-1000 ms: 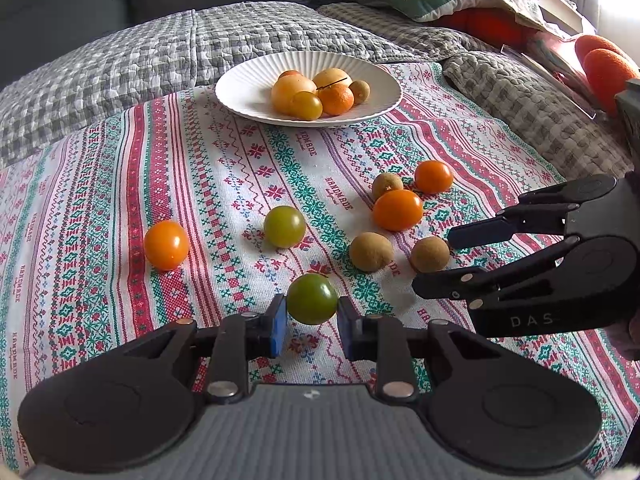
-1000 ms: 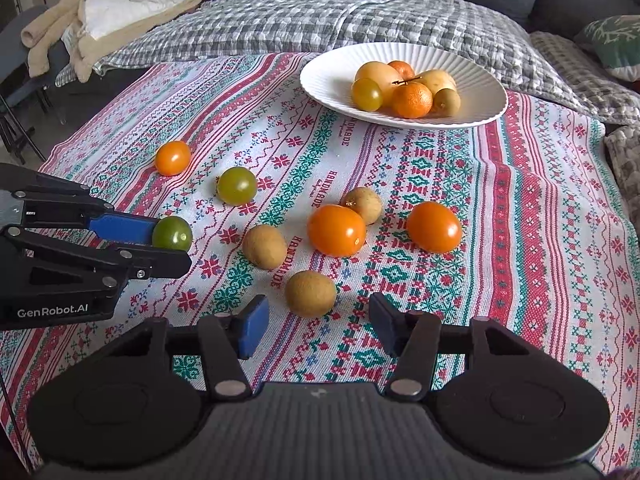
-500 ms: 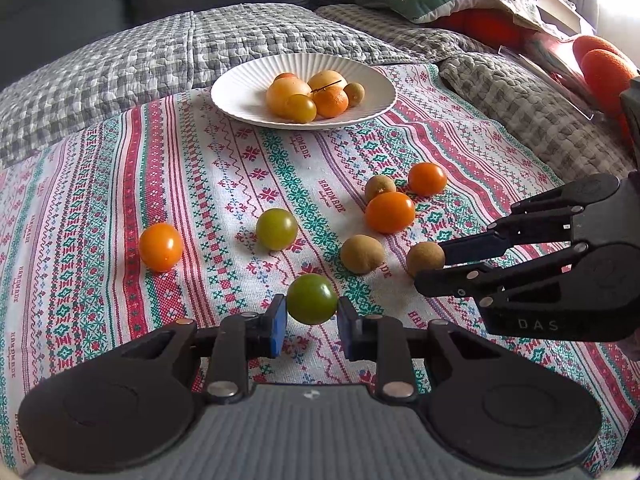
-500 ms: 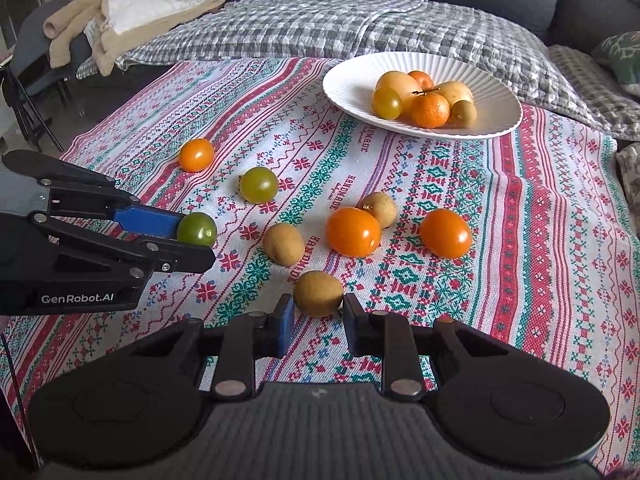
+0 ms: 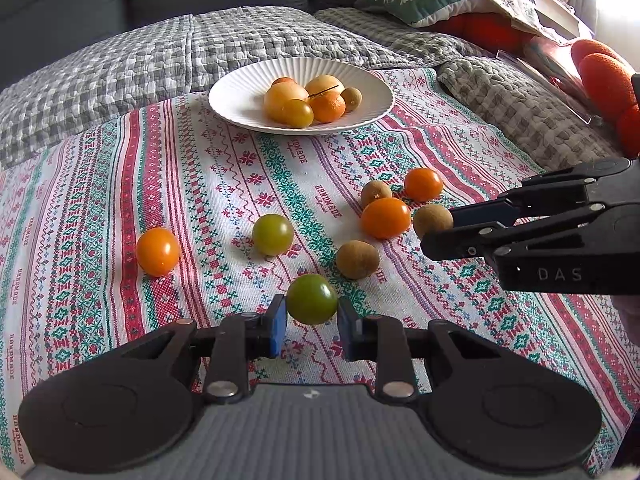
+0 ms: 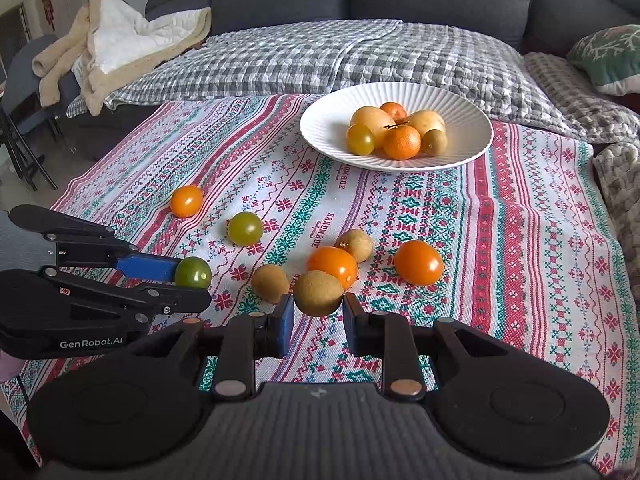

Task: Organize fruits
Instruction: 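Grasp a green cherry tomato with the left tool while the right grasps a brown round fruit, then put the green tomato in the plate with left tool while right adds the brown fruit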

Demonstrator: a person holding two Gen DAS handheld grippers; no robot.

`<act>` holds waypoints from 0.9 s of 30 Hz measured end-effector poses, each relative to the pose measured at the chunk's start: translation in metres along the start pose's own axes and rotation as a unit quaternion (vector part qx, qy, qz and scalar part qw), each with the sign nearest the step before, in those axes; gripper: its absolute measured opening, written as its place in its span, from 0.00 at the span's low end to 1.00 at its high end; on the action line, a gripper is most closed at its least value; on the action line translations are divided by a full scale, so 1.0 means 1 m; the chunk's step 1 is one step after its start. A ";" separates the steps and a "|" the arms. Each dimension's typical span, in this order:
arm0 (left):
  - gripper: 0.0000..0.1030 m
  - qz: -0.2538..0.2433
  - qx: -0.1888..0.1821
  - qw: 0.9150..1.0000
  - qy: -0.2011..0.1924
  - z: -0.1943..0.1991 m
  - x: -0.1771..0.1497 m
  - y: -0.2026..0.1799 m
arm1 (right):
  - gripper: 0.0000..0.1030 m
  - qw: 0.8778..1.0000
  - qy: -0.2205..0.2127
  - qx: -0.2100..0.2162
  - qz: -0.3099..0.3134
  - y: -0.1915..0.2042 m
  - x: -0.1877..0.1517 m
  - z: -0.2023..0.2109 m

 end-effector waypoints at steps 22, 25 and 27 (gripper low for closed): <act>0.13 0.023 -0.011 0.999 -0.043 -0.010 0.049 0.004 | 0.23 0.995 -0.068 0.013 -0.074 -0.038 0.044 0.007; 0.13 0.021 -0.007 0.998 -0.051 -0.017 0.069 0.009 | 0.23 0.992 -0.085 0.015 -0.095 -0.050 0.057 0.003; 0.13 0.021 -0.005 0.998 -0.056 -0.022 0.083 0.013 | 0.23 0.991 -0.093 0.008 -0.100 -0.058 0.066 0.000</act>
Point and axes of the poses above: each gripper's, at about its wrist camera, not at the fingertips, and z roughly against the way its jaws point, y to its left, x to its top, the point moved 5 cm from there along -z, roughly the way its jaws point, and after that the axes turned 2 degrees about -z, right-handed, at the moved point
